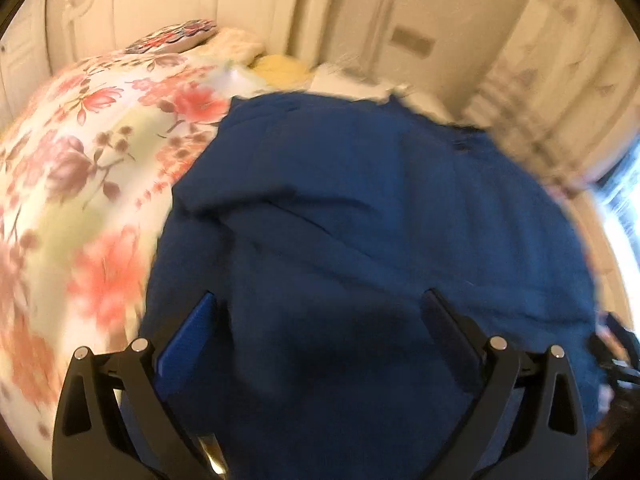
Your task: Fold large clothes
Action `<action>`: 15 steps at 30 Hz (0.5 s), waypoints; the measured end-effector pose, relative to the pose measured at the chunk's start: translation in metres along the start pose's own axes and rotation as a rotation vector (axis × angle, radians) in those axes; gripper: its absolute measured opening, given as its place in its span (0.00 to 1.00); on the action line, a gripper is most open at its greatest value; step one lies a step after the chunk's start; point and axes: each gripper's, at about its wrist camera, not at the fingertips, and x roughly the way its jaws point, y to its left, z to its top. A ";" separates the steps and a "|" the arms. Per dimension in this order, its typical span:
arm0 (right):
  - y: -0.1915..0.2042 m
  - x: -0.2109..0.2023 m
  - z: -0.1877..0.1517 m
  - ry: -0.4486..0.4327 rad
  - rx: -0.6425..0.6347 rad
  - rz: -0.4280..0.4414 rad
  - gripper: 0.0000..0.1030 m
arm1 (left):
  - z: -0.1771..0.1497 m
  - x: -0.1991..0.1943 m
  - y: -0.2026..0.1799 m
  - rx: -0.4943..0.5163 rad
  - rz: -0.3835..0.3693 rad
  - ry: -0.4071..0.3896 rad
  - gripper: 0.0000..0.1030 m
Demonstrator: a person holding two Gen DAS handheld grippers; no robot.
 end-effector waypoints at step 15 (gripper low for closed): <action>-0.048 0.003 -0.051 0.190 0.062 -0.131 0.96 | -0.061 -0.009 -0.003 0.214 0.227 0.073 0.98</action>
